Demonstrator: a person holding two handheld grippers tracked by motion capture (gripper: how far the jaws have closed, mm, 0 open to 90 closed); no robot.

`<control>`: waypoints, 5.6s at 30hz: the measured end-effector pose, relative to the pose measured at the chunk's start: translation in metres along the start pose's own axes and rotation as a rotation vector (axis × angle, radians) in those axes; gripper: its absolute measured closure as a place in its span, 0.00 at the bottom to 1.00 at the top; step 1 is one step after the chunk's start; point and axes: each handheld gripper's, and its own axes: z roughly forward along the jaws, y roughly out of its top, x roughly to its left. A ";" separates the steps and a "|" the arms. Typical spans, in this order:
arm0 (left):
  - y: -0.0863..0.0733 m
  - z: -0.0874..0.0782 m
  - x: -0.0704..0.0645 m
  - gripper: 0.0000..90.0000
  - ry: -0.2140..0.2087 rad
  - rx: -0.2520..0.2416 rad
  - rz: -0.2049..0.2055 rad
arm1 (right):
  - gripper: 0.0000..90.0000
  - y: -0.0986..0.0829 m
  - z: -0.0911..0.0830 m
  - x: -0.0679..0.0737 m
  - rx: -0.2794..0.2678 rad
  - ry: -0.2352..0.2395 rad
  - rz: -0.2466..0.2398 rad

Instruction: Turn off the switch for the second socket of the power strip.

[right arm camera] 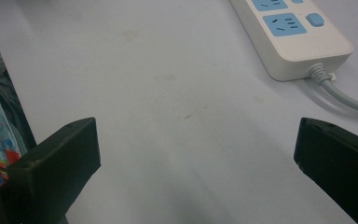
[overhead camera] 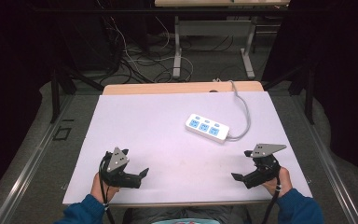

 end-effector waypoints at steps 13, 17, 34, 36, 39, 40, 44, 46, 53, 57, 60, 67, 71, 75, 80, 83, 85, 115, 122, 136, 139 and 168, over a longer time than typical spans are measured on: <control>0.000 0.003 -0.001 0.00 -0.005 0.016 0.010 | 0.00 0.015 0.011 -0.012 0.019 0.006 -0.010; 0.000 0.004 -0.001 0.00 -0.002 0.014 0.018 | 0.00 0.020 0.016 -0.015 0.004 -0.005 -0.008; 0.001 0.007 0.000 0.00 -0.007 0.021 0.017 | 0.00 0.041 0.039 -0.025 0.018 0.014 -0.011; 0.001 0.008 0.000 0.00 -0.011 0.026 0.020 | 0.00 0.043 0.040 -0.027 0.012 0.015 -0.002; 0.001 0.008 0.000 0.00 -0.012 0.023 0.023 | 0.00 0.046 0.042 -0.029 0.007 0.004 -0.004; 0.001 0.008 0.000 0.00 -0.012 0.022 0.023 | 0.00 0.046 0.043 -0.029 0.006 0.006 -0.001; 0.000 0.008 -0.001 0.00 -0.015 0.033 0.025 | 0.00 0.050 0.048 -0.031 0.017 0.007 -0.008; 0.000 0.006 -0.002 0.00 -0.012 0.035 0.023 | 0.00 0.052 0.051 -0.033 0.008 0.008 -0.006; 0.000 0.006 -0.001 0.00 -0.008 0.036 0.032 | 0.00 0.059 0.059 -0.038 0.013 0.011 -0.005; 0.000 0.006 -0.001 0.00 -0.005 0.035 0.032 | 0.00 0.062 0.061 -0.042 0.004 0.014 0.001; 0.000 0.006 -0.001 0.00 -0.002 0.038 0.032 | 0.00 0.064 0.064 -0.044 0.001 0.013 0.005; 0.000 0.006 -0.001 0.00 0.002 0.034 0.025 | 0.00 0.069 0.070 -0.048 -0.009 0.015 0.017; 0.000 0.008 -0.002 0.00 -0.003 0.034 0.024 | 0.00 0.071 0.074 -0.052 -0.015 0.022 0.030; 0.000 0.008 -0.001 0.00 -0.003 0.036 0.033 | 0.00 0.073 0.078 -0.055 -0.014 0.025 0.038; 0.000 0.008 -0.002 0.00 -0.003 0.029 0.022 | 0.00 0.076 0.084 -0.059 -0.016 0.027 0.051; 0.001 0.009 -0.003 0.00 -0.006 0.025 0.030 | 0.00 0.078 0.089 -0.063 -0.008 0.029 0.055; 0.001 0.009 -0.003 0.00 -0.008 0.030 0.031 | 0.00 0.080 0.093 -0.067 -0.011 0.036 0.071; 0.001 0.011 0.000 0.00 -0.009 0.038 0.042 | 0.00 0.101 0.133 -0.088 -0.026 0.032 0.089; 0.001 0.012 -0.001 0.00 -0.016 0.043 0.040 | 0.01 0.100 0.132 -0.094 -0.061 0.029 0.107; 0.001 0.012 -0.002 0.00 -0.013 0.047 0.047 | 0.60 0.101 0.137 -0.100 -0.073 -0.053 0.135; 0.001 0.012 -0.002 0.00 -0.009 0.041 0.048 | 0.78 0.101 0.138 -0.098 -0.069 -0.067 0.150; 0.000 0.012 -0.003 0.00 -0.015 0.054 0.051 | 1.00 0.095 0.157 -0.098 -0.031 -0.159 0.153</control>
